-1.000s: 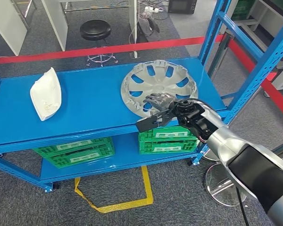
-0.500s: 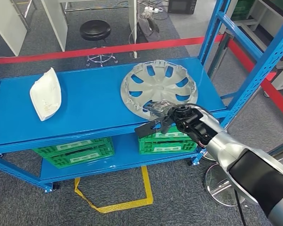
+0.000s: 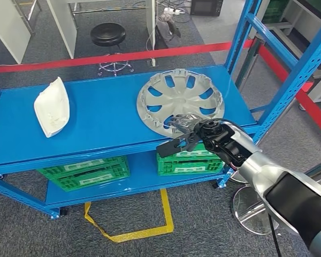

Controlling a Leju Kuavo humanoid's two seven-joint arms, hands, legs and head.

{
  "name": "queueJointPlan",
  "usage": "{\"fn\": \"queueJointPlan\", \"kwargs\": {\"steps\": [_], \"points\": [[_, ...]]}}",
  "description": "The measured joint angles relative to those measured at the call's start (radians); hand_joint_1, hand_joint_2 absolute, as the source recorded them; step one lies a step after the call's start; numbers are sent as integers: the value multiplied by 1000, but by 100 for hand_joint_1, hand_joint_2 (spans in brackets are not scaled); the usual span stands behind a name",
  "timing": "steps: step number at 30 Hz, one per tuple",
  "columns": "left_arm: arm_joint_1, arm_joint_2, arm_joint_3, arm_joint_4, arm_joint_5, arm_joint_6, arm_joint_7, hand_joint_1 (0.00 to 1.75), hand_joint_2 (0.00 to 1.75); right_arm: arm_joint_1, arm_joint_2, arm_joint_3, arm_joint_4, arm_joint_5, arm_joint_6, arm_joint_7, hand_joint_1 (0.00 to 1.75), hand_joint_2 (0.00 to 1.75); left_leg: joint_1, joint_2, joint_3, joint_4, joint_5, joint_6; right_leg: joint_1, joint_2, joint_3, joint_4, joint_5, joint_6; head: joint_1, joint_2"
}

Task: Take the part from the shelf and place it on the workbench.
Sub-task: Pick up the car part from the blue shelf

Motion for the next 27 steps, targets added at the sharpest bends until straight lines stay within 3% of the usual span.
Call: {"fn": "queueJointPlan", "kwargs": {"steps": [16,27], "points": [[1,0,0,0,1,0,-3,0,0,32,-50,0,30,156,-136,25,0,175,0,0,0,0,0,0,0,0,0,0,0,0,0,0],[1,0,-6,0,4,0,-3,0,0,67,-51,-2,12,157,-106,8,0,175,0,0,1,0,0,0,0,0,1,0,0,0,0,0]]}}
